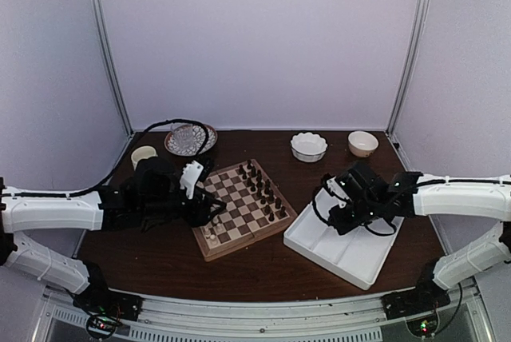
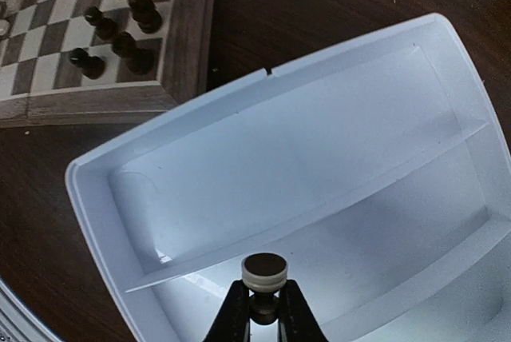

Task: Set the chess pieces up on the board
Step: Pick up the pawn from the storage box, then pass from the right arm to the left

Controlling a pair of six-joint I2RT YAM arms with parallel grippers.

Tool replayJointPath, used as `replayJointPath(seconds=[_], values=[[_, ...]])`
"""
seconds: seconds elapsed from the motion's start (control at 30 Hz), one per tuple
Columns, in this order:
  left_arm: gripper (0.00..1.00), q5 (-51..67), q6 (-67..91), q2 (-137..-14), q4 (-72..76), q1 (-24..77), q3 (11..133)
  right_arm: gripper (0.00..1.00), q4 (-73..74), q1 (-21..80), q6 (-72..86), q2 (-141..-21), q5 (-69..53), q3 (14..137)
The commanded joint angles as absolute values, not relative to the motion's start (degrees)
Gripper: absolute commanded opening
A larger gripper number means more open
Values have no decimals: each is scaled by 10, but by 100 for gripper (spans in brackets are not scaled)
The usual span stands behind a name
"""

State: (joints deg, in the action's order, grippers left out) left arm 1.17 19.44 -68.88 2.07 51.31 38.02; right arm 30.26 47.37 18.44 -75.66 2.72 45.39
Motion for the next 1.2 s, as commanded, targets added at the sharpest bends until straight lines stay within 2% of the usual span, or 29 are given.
replayJointPath(seconds=[0.0, 0.2, 0.37, 0.47, 0.63, 0.83, 0.97, 1.17], values=[[50, 90, 210, -717, 42, 510, 414, 11, 263, 522, 180, -680, 27, 433], [51, 216, 244, -756, 86, 510, 424, 10, 118, 597, 149, -644, -15, 405], [67, 350, 303, -797, 153, 510, 433, 9, 78, 657, 111, -681, 29, 426], [70, 399, 348, -825, 187, 510, 440, 9, 63, 688, 92, -707, 67, 442], [63, 423, 382, -849, 201, 510, 450, 9, 44, 716, 70, -750, 99, 470], [61, 426, 394, -857, 197, 510, 452, 9, 32, 739, 42, -800, 125, 504], [54, 423, 391, -860, 181, 510, 457, 9, 12, 749, 24, -812, 135, 512], [51, 415, 379, -865, 165, 509, 461, 11, 2, 750, 13, -816, 139, 514]])
